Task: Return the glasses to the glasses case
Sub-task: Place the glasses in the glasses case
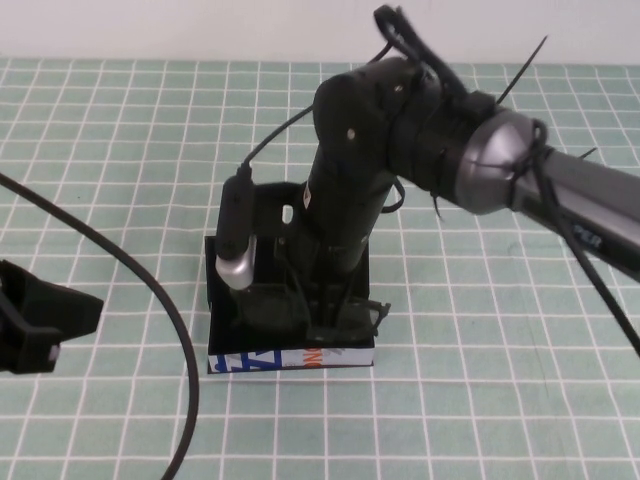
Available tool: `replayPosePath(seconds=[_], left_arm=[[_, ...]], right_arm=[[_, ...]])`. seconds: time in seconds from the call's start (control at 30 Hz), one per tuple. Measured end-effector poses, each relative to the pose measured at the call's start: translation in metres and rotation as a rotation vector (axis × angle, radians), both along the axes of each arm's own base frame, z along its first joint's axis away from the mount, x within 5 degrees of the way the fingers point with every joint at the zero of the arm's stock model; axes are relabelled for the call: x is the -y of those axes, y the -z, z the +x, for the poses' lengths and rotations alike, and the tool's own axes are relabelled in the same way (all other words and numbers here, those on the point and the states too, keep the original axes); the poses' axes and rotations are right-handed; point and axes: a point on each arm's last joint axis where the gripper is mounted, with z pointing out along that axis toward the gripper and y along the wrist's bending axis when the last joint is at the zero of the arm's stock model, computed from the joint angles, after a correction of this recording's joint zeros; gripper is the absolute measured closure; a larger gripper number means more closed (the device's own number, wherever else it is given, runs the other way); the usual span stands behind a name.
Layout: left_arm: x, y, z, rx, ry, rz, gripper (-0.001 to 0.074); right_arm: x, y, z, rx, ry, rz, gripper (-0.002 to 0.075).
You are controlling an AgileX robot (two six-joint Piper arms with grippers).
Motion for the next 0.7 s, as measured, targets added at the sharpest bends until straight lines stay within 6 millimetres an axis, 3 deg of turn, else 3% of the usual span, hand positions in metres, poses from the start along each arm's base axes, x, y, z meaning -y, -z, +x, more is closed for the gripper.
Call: replayPosePath(seconds=[0.37, 0.7], left_arm=[[0.0, 0.0, 0.0, -0.001, -0.001, -0.001, 0.0737], [0.0, 0.0, 0.0, -0.001, -0.001, -0.001, 0.0737]], right_arm=[[-0.005, 0.021, 0.005, -0.021, -0.021, -0.039, 0.0711], [-0.01, 0.001, 0.01, 0.028, -0.024, 0.015, 0.0711]])
